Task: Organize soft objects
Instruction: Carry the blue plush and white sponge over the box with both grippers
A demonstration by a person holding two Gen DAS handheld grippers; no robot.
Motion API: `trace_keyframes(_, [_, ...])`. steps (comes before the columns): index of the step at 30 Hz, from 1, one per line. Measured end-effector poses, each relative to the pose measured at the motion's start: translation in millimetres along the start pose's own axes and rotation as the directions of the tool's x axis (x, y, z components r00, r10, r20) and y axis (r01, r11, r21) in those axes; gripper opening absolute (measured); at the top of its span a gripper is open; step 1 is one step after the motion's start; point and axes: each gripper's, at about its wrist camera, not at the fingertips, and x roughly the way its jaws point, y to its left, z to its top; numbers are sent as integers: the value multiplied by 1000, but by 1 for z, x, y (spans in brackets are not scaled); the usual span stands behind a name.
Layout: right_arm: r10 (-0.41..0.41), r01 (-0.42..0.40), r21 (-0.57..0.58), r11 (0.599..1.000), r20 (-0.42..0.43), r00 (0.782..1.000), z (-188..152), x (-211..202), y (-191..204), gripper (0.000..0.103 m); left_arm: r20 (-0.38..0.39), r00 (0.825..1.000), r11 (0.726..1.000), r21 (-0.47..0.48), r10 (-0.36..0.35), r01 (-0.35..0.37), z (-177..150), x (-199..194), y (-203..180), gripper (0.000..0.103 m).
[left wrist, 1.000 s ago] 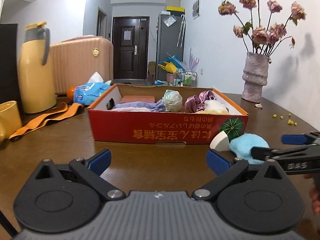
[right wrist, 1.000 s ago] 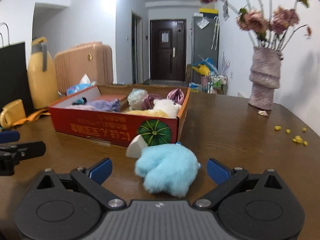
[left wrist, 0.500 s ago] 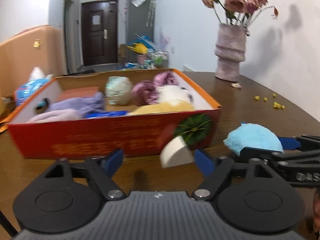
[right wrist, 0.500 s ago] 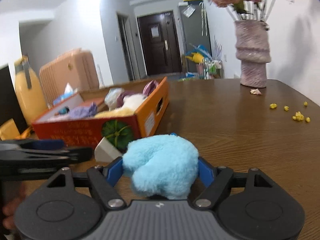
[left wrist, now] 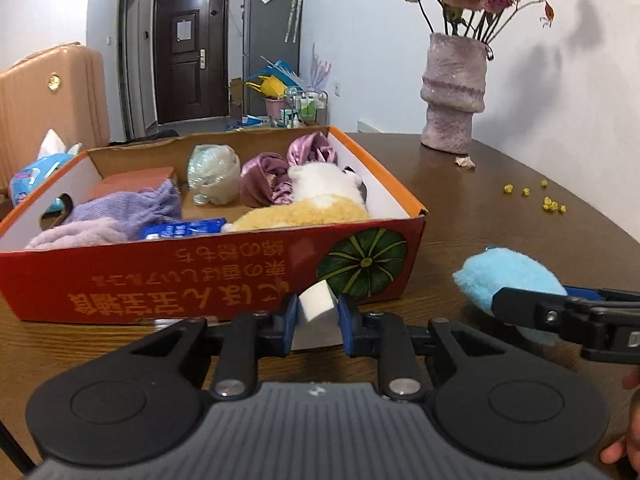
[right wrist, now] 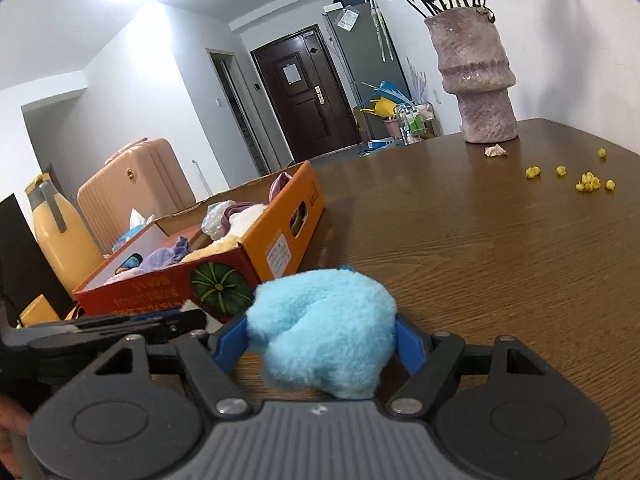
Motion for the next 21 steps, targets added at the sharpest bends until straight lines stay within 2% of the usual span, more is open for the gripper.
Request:
trace_keyframes(4, [-6,6,-7,1000,-7,1000,0,1,2,75,34,999,999,-22,24,-24,0,-30,13,23])
trace_keyframes(8, [-54,55,-39,998,19,998,-1,-3,8,75,62,996,996,-69,57,-52,-2,-67,36,23])
trace_keyframes(12, [-141,156,-214,964,82,987,-16,-18,47,75,98,993,992,-114,71,-59,-9,-108,61,23])
trace_keyframes(13, [-136,153,-232,960,86,987,-20,-24,56,75,106,991,991,-118,76,-64,-12,-117,66,23])
trace_keyframes(17, [-24,38,-215,976,68,997,-36,-47,92,75,118,990,989,-134,83,-67,-23,-144,87,23])
trace_keyframes(21, [7,13,-257,966,77,997,-42,-56,126,75,129,988,986,-154,81,-61,-25,-157,103,23])
